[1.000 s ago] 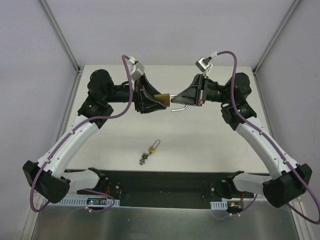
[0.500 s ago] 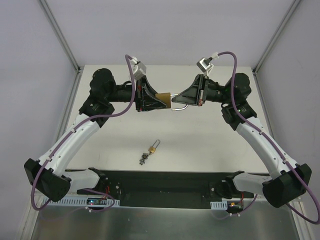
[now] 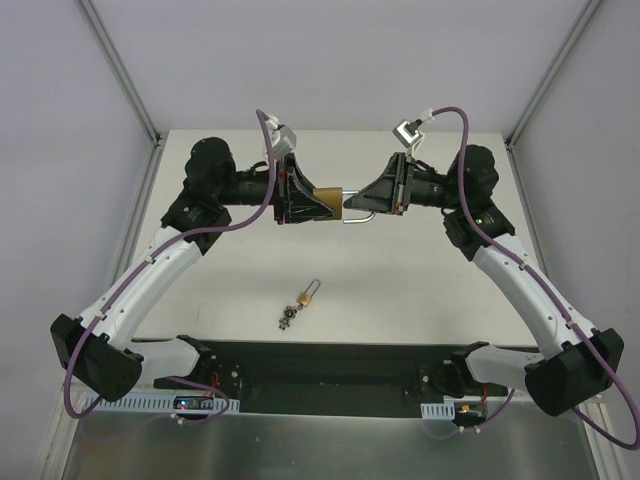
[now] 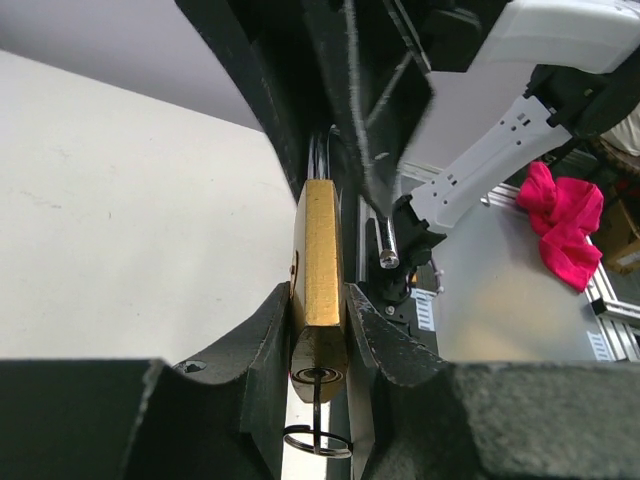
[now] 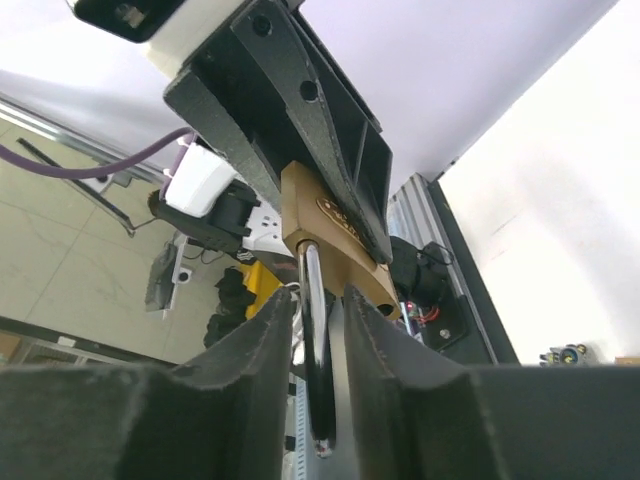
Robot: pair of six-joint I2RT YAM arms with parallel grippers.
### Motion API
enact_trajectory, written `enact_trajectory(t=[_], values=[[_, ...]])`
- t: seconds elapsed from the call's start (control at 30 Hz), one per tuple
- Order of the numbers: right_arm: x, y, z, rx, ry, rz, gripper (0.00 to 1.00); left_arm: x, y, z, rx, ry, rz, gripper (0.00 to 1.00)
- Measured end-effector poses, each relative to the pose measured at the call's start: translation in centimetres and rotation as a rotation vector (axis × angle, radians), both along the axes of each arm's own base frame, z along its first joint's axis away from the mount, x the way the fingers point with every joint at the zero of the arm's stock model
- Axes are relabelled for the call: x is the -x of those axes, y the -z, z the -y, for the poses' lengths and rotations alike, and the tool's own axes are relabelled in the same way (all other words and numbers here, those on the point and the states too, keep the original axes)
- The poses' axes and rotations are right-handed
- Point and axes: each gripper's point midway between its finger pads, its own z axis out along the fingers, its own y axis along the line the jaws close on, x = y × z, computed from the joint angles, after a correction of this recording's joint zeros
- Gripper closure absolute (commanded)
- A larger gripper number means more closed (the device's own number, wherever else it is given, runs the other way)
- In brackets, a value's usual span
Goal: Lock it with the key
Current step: Lock the lock.
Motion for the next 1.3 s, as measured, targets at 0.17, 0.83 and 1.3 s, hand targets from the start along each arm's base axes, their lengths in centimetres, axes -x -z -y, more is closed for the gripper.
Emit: enact_trajectory(t=[0.17, 0.83, 1.3], values=[[-1.0, 2.9, 0.6, 0.135, 0.062, 0.013, 0.19, -1.3, 1.7, 0.1, -0.020, -0.081, -0.062, 1.00], [-5.0, 8.7, 5.4, 0.514, 0.338, 0.078, 0.20, -3.3, 7.7, -2.9, -0.038, -0.445, -0.375, 1.00], [-6.5, 9.9, 1.4, 0.581, 0.271, 0.084, 0.42, -3.2, 7.9, -3.1, -0.034, -0.452, -0.387, 1.00]])
